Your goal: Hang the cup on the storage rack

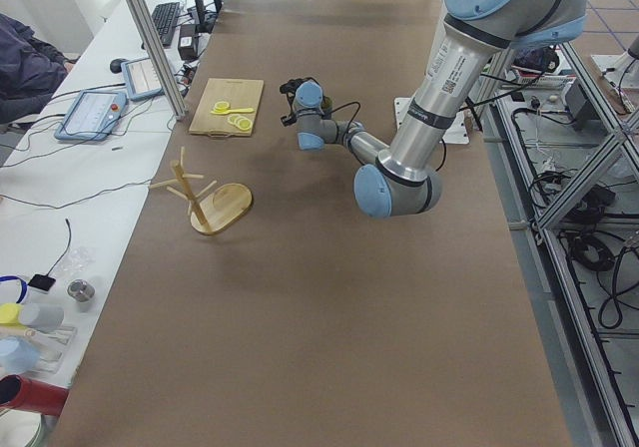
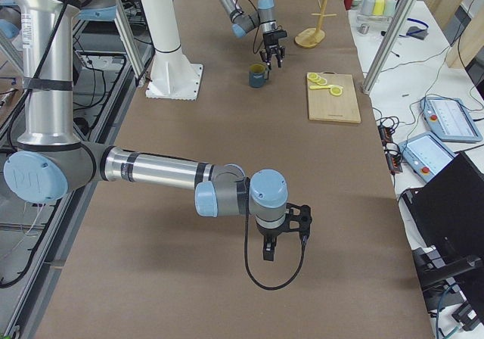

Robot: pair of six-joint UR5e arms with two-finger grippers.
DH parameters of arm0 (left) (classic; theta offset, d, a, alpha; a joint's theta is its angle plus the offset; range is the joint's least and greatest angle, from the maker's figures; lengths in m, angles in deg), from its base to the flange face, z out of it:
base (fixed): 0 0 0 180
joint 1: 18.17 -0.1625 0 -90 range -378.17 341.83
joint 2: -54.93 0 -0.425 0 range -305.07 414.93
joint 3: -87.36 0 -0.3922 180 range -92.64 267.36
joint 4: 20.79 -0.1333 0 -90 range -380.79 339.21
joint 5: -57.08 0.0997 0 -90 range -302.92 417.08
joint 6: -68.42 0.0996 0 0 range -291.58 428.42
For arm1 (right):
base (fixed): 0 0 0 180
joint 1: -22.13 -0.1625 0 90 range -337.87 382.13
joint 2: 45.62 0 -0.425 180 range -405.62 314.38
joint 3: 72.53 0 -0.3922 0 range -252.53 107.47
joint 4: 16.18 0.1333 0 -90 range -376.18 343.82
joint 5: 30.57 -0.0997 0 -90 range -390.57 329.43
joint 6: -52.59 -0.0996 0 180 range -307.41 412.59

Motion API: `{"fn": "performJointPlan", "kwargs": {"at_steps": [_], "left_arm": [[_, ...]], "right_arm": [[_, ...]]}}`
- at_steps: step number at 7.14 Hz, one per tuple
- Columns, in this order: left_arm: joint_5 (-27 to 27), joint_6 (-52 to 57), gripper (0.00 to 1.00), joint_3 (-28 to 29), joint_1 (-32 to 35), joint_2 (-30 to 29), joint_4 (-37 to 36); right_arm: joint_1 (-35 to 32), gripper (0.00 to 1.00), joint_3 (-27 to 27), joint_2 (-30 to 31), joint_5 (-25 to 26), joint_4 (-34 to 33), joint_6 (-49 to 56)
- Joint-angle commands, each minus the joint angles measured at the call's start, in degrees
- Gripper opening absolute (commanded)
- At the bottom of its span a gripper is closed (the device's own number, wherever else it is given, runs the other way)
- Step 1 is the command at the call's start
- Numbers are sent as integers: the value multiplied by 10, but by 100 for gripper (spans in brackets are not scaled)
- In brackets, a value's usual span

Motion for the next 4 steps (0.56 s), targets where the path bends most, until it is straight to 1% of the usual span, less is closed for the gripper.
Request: {"fn": "performJointPlan", "kwargs": {"at_steps": [1, 4], "left_arm": [[-27, 14, 64, 0, 1, 2, 2], [-27, 14, 64, 8, -3, -3, 1]], "right_arm": [[0, 100, 0, 0, -1, 0, 0], [0, 100, -2, 0, 0, 0, 0]]}}
